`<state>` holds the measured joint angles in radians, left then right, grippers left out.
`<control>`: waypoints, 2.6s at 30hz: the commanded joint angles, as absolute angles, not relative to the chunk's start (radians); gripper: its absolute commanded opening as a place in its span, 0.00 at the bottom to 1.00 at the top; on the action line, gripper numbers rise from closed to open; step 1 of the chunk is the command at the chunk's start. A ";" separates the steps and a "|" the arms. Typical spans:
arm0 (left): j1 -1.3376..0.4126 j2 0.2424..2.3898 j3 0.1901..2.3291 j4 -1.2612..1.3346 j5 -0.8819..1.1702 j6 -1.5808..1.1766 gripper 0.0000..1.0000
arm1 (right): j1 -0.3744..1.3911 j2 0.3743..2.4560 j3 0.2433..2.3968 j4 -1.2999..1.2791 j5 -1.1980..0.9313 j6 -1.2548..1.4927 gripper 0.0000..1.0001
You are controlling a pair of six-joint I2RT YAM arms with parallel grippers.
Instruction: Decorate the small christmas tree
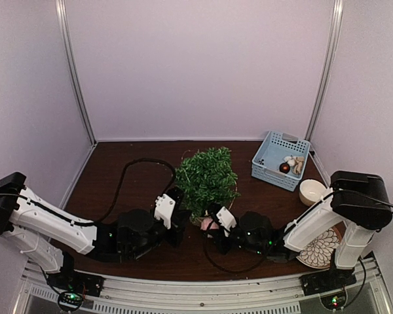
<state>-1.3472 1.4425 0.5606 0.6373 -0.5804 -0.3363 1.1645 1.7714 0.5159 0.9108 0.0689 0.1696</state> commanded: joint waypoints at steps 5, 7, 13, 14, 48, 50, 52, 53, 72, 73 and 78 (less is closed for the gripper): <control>-1.339 1.452 0.574 0.666 -0.531 -0.323 0.00 | 1.159 1.773 0.537 0.931 0.030 0.164 0.19; -1.339 1.451 0.570 0.672 -0.533 -0.324 0.00 | 1.160 1.766 0.538 0.922 0.022 0.161 0.31; -1.339 1.445 0.568 0.657 -0.542 -0.328 0.00 | 1.159 1.745 0.520 0.930 0.020 0.159 0.48; -1.339 1.445 0.569 0.655 -0.540 -0.327 0.00 | 1.159 1.743 0.517 0.932 0.020 0.158 0.51; -1.329 1.168 0.360 0.652 -0.540 -0.398 0.46 | 1.161 1.291 0.389 0.548 -0.053 0.145 0.87; -1.294 1.135 0.345 0.618 -0.542 -0.450 0.48 | 1.157 1.224 0.388 0.475 -0.048 0.149 0.87; -1.236 1.099 0.334 0.572 -0.513 -0.514 0.49 | 1.131 1.151 0.398 0.386 -0.042 0.161 0.86; -1.201 1.081 0.334 0.538 -0.496 -0.556 0.49 | 1.107 1.116 0.409 0.332 -0.041 0.172 0.86; -0.846 1.334 0.415 0.588 0.036 -0.660 0.43 | 0.567 1.173 0.599 0.078 -0.336 0.340 0.65; -0.846 1.363 0.418 0.621 0.065 -0.665 0.42 | 0.568 1.206 0.591 0.114 -0.361 0.359 0.62; -0.847 1.505 0.411 0.815 0.153 -0.706 0.37 | 0.579 1.369 0.564 0.315 -0.440 0.439 0.53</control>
